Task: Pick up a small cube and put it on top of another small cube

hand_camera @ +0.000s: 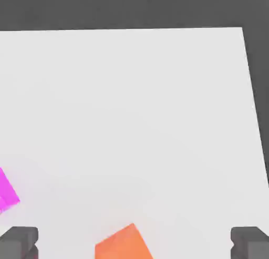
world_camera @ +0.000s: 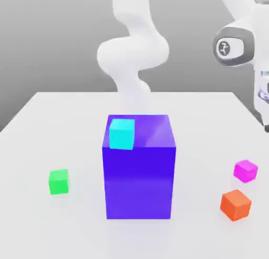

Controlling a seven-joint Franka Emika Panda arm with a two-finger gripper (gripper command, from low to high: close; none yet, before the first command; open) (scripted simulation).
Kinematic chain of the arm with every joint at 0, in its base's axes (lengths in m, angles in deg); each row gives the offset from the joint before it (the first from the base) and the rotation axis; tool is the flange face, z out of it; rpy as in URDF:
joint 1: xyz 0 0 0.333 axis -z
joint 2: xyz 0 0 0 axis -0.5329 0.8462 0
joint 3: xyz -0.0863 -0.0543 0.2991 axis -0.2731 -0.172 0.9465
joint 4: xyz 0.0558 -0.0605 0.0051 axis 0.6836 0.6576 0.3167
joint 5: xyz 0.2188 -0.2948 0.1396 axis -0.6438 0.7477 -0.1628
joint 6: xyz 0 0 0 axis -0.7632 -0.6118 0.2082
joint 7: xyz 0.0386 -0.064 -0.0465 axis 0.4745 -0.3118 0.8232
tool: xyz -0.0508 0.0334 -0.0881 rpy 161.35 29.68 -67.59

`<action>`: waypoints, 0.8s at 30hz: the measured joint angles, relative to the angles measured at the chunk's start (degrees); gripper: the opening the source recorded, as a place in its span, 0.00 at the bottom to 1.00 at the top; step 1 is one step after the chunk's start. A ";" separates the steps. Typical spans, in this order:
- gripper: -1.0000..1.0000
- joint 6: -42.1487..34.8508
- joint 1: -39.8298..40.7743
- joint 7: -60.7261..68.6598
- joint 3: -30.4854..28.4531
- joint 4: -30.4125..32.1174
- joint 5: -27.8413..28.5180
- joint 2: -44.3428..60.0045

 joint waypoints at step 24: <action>0.00 8.28 -8.92 2.78 -1.54 3.58 11.19 13.24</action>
